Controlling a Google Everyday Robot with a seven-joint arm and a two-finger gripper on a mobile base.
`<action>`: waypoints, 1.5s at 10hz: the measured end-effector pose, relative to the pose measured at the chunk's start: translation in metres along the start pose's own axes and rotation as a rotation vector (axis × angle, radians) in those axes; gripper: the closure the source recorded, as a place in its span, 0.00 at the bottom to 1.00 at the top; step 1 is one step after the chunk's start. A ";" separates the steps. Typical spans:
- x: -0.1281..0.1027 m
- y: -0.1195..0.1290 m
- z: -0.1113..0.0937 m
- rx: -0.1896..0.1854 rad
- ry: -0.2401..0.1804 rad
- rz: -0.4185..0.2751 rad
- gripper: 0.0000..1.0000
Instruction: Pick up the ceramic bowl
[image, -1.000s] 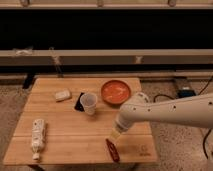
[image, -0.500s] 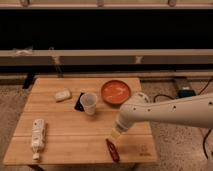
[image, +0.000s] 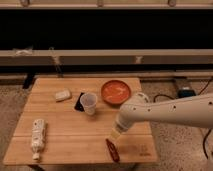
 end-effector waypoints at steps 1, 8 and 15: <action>0.000 0.000 0.000 0.000 0.000 0.000 0.20; 0.000 0.000 0.000 0.000 0.000 0.000 0.20; 0.030 0.035 0.005 -0.038 -0.005 -0.068 0.20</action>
